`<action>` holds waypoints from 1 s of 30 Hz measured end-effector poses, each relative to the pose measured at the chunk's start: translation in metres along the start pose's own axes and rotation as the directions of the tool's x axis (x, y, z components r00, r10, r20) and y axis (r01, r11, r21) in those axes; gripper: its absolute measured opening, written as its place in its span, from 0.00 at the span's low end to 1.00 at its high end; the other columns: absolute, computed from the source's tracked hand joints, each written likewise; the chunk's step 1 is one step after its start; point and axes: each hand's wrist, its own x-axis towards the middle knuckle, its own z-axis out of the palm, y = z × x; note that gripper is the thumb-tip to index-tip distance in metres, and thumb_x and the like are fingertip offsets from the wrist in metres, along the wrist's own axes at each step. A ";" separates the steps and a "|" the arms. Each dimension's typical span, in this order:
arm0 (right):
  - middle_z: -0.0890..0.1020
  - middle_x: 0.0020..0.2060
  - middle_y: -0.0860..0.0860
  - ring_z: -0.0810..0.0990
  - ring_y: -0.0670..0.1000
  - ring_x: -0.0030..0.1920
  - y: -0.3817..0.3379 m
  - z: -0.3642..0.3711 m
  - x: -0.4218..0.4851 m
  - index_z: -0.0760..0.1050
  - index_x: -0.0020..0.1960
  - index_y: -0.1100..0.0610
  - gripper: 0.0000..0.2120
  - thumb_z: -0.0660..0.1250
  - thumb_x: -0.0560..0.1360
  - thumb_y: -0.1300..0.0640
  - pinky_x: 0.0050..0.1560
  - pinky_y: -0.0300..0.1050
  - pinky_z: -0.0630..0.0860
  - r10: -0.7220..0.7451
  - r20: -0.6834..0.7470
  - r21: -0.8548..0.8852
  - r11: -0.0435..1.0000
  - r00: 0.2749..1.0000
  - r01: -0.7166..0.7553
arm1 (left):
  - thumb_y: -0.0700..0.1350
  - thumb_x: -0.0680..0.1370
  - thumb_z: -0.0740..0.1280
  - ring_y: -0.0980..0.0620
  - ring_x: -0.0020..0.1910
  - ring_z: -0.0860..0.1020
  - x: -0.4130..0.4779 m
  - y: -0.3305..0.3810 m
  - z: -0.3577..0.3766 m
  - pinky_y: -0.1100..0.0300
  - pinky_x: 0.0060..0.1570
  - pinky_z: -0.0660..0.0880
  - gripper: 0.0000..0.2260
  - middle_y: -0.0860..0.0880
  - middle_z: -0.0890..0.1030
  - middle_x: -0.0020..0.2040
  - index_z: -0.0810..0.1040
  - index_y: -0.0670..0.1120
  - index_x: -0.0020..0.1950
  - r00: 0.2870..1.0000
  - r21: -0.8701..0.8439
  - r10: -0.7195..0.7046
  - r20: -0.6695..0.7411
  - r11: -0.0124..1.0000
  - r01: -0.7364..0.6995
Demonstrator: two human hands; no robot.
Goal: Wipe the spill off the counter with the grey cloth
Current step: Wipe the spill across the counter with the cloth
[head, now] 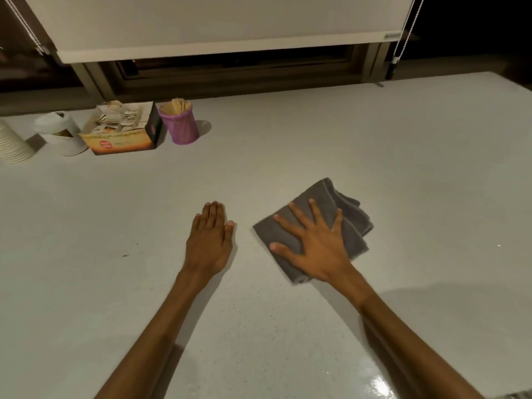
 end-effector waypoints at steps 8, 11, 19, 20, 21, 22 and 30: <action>0.54 0.80 0.49 0.45 0.61 0.79 -0.020 -0.012 0.069 0.55 0.77 0.37 0.37 0.48 0.72 0.23 0.65 0.82 0.37 0.195 0.067 0.031 0.980 0.978 -0.198 | 0.52 0.84 0.43 0.49 0.80 0.44 -0.005 -0.008 -0.005 0.48 0.79 0.40 0.26 0.44 0.47 0.81 0.45 0.42 0.79 1.000 0.055 0.007 0.023 0.998 -0.009; 0.53 0.80 0.52 0.44 0.62 0.79 -0.061 0.004 0.049 0.53 0.78 0.40 0.39 0.45 0.72 0.23 0.67 0.80 0.36 0.129 0.036 0.003 0.992 0.991 -0.129 | 0.52 0.84 0.43 0.50 0.80 0.44 -0.003 -0.009 -0.003 0.48 0.79 0.42 0.26 0.45 0.47 0.81 0.44 0.42 0.79 1.000 0.051 0.009 0.022 0.999 -0.010; 0.55 0.80 0.47 0.47 0.57 0.80 -0.035 0.000 0.050 0.51 0.77 0.34 0.36 0.41 0.72 0.23 0.66 0.81 0.38 0.164 0.030 -0.006 0.986 0.986 -0.164 | 0.51 0.84 0.44 0.50 0.80 0.44 -0.016 -0.020 -0.004 0.50 0.79 0.42 0.26 0.45 0.48 0.81 0.45 0.42 0.79 1.000 0.026 0.011 0.003 1.000 -0.012; 0.53 0.80 0.48 0.45 0.59 0.80 -0.045 0.000 0.064 0.51 0.77 0.35 0.35 0.42 0.73 0.24 0.65 0.81 0.37 0.192 0.047 0.001 0.981 0.980 -0.192 | 0.51 0.84 0.44 0.50 0.80 0.44 -0.012 -0.018 -0.005 0.49 0.79 0.42 0.26 0.45 0.47 0.81 0.45 0.42 0.79 1.000 0.030 0.005 0.007 1.000 -0.005; 0.52 0.80 0.48 0.44 0.60 0.80 -0.056 0.001 0.073 0.51 0.78 0.36 0.35 0.42 0.74 0.25 0.65 0.81 0.37 0.201 0.058 0.000 0.980 0.978 -0.201 | 0.51 0.84 0.44 0.50 0.80 0.44 -0.007 -0.017 -0.007 0.49 0.79 0.42 0.26 0.45 0.47 0.81 0.45 0.42 0.79 1.000 0.036 -0.001 0.011 0.999 0.000; 0.51 0.80 0.49 0.43 0.61 0.80 -0.065 0.003 0.074 0.51 0.78 0.36 0.34 0.42 0.75 0.26 0.65 0.81 0.36 0.190 0.061 -0.001 0.982 0.980 -0.190 | 0.50 0.84 0.44 0.50 0.80 0.44 -0.005 -0.016 -0.008 0.49 0.79 0.42 0.26 0.44 0.47 0.81 0.45 0.42 0.79 1.000 0.042 -0.005 0.014 0.999 0.004; 0.56 0.79 0.42 0.48 0.53 0.80 -0.015 0.003 0.036 0.50 0.76 0.32 0.31 0.36 0.75 0.27 0.69 0.78 0.35 0.109 0.018 0.017 0.994 0.994 -0.109 | 0.50 0.84 0.44 0.49 0.80 0.45 -0.006 -0.023 -0.004 0.50 0.80 0.42 0.25 0.44 0.48 0.81 0.45 0.42 0.79 0.999 0.053 0.040 -0.020 0.998 -0.039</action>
